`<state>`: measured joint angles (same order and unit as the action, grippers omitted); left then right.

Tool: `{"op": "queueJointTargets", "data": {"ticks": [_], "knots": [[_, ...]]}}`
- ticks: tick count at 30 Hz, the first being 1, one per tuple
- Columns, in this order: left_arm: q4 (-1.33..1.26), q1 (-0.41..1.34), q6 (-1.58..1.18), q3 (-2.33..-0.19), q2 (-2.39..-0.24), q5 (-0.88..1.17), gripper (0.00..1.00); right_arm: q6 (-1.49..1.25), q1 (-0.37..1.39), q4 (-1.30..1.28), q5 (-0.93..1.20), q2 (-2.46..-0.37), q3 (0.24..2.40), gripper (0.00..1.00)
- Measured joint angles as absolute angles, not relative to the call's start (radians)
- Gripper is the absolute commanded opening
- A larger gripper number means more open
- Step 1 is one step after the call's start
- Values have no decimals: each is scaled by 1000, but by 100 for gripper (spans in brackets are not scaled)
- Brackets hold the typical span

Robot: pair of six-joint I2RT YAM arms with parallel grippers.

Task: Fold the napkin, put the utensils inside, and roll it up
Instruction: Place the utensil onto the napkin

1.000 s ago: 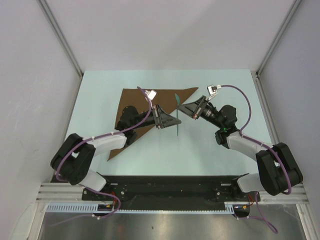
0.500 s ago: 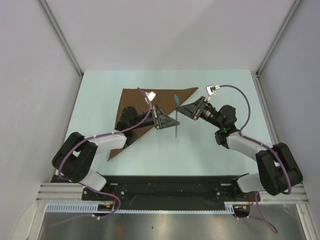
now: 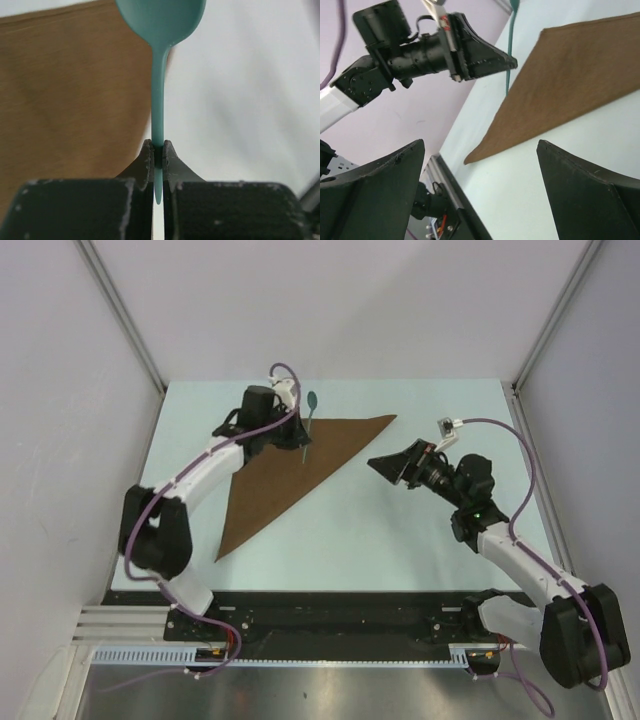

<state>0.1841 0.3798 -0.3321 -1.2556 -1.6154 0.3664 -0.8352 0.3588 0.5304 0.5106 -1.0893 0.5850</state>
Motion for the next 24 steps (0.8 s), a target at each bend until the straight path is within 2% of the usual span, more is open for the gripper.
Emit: {"op": "queueJointTargets", "data": {"ticks": [3, 9, 18, 24], "knots": [[363, 403, -160, -1374, -1746, 235, 0, -810, 299, 486, 516, -1051, 576, 100], [566, 452, 80, -1402, -1898, 36, 0, -781, 202, 419, 548, -1003, 560, 100], [606, 466, 266, -1403, -1988, -120, 0, -781, 111, 401, 619, -965, 508, 100], [611, 499, 308, -1417, -2017, -134, 0, -785, 102, 405, 636, -971, 505, 100]]}}
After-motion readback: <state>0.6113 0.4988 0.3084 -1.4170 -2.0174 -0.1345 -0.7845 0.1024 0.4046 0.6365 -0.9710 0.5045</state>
